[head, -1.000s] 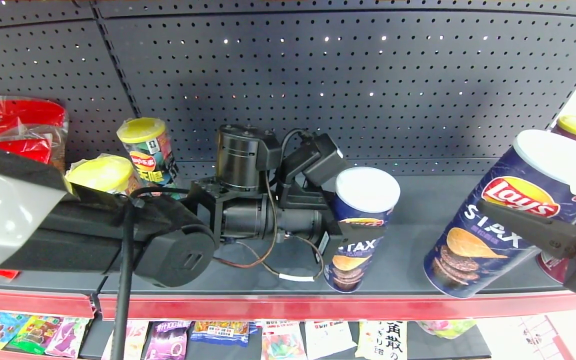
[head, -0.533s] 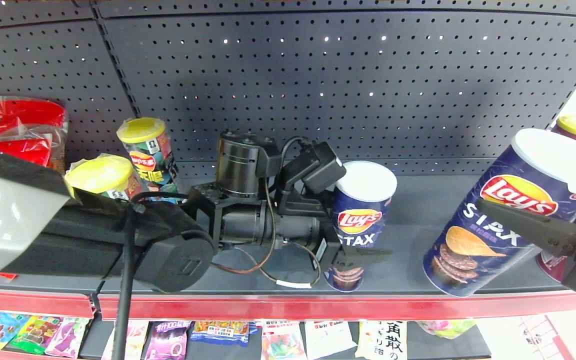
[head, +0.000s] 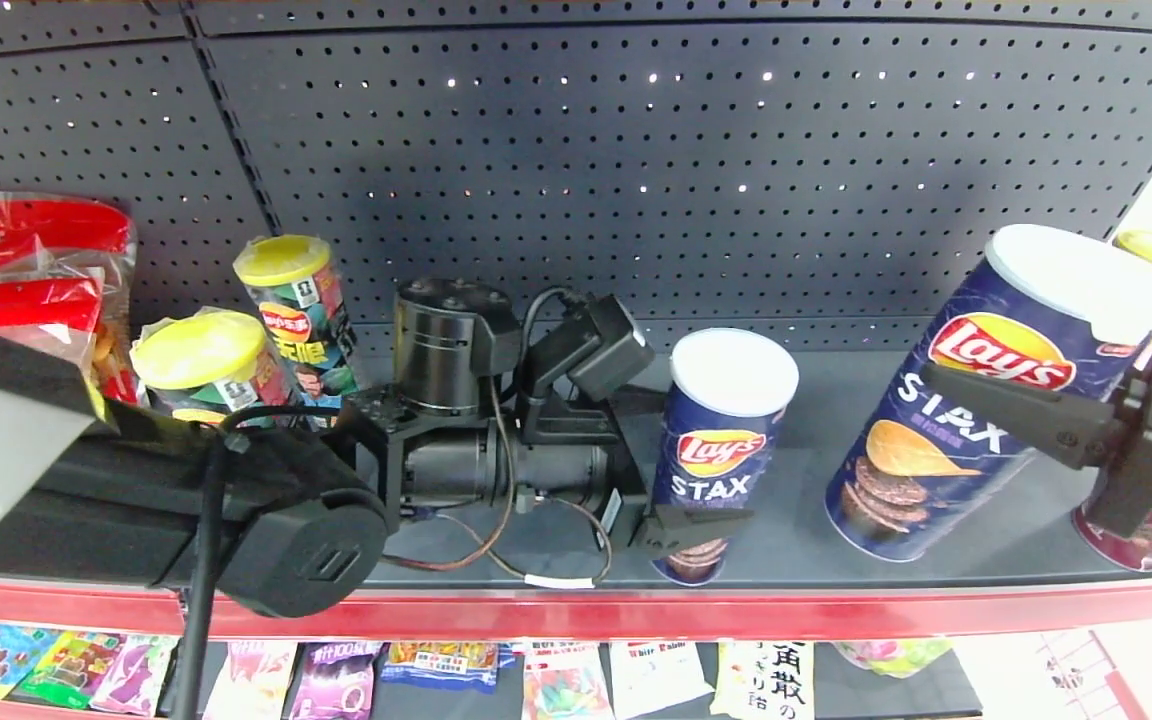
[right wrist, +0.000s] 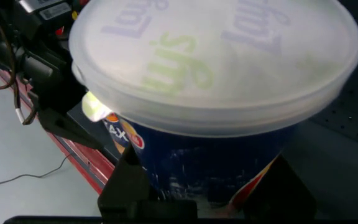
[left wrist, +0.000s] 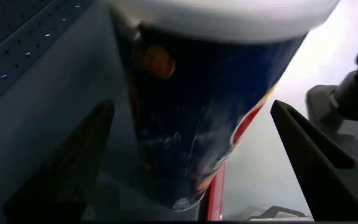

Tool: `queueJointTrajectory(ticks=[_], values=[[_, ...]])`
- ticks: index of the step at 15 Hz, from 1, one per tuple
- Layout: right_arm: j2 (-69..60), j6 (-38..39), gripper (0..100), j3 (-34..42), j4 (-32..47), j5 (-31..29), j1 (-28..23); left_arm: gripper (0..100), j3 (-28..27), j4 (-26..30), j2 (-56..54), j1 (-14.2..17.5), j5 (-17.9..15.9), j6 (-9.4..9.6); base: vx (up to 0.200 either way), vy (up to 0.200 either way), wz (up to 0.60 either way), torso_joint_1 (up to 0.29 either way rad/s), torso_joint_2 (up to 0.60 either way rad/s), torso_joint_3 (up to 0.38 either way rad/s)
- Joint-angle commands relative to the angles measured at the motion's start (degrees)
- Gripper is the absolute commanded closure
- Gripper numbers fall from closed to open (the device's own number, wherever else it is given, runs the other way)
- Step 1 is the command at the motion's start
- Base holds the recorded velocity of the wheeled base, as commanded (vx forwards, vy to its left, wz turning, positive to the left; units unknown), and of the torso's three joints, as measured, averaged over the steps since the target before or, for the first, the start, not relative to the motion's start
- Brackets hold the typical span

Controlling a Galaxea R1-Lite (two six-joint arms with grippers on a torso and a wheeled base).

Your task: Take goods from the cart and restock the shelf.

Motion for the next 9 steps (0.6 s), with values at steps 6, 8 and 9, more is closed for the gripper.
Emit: queueJointTrajectory(ticks=[6, 8, 9], values=[[13.0, 0.0, 100, -6.2, -0.6, 3.5, -1.1, 0, 12.4, -4.4, -7.3, 1.5, 0.5, -1.90, 0.000, 0.000, 0.00, 0.000, 0.00, 0.000], [15.9, -0.2, 100, -8.8, -0.6, 5.8, -2.4, 0, 14.1, -4.4, -8.7, 2.3, 0.5, -2.08, 0.000, 0.000, 0.00, 0.000, 0.00, 0.000], [17.4, -0.2, 100, -10.4, -0.6, 6.4, -3.1, 0, 14.8, -4.4, -9.4, 2.4, 0.5, -2.08, 0.000, 0.000, 0.00, 0.000, 0.00, 0.000]])
